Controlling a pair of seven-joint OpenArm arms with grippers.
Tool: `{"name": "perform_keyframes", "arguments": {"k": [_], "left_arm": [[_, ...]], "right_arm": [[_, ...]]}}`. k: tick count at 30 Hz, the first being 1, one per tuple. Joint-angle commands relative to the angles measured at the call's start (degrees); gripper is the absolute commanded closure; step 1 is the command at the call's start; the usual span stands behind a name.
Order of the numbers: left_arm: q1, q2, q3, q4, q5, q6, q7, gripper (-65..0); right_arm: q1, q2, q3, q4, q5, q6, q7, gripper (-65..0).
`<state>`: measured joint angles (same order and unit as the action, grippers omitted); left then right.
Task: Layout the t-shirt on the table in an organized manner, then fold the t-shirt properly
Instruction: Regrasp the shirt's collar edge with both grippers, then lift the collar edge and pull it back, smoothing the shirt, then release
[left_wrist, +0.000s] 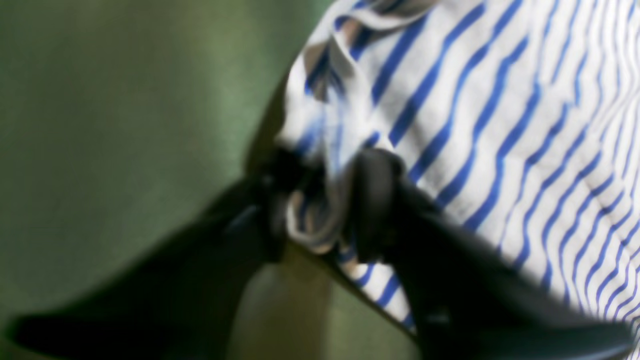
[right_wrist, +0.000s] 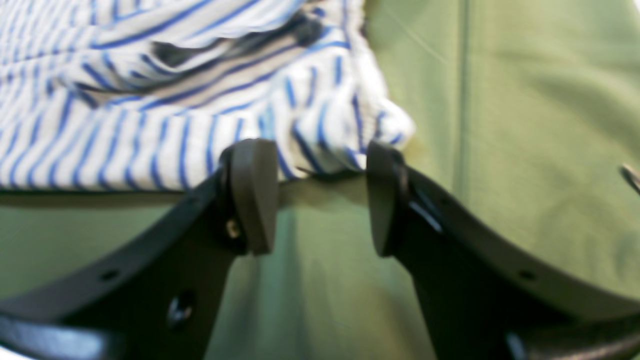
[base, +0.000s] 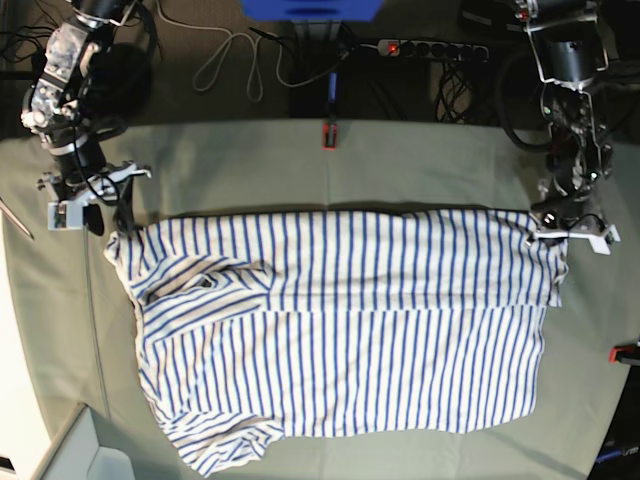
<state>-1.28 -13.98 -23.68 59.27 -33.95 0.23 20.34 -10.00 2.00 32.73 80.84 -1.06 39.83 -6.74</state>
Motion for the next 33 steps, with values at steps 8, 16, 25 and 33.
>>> {"name": "perform_keyframes", "arguments": {"k": [8,16,25,33], "left_arm": [[-0.52,-1.71,-0.27,0.91,-0.55,-0.19,-0.78,0.0],[-0.52,-1.98,-0.27,0.91,-0.20,-0.19,-0.95,0.0],[0.27,-1.71,0.08,0.82,-0.20,-0.10,-0.51,0.0],[1.85,-2.07,-0.19,4.25,-0.64,-0.10,-0.34,0.0]], "right_arm": [[7.85,2.53,0.19,-9.06,0.66,0.17,1.16,-33.3],[12.15,5.25,-0.16,-16.97,0.66,0.17,1.34,-33.7],[13.03,5.60,-0.25,-20.40,0.66,0.17,1.34,-12.3],[12.86,6.13,0.19,-15.48,0.75,0.17,0.81,0.0]]}}
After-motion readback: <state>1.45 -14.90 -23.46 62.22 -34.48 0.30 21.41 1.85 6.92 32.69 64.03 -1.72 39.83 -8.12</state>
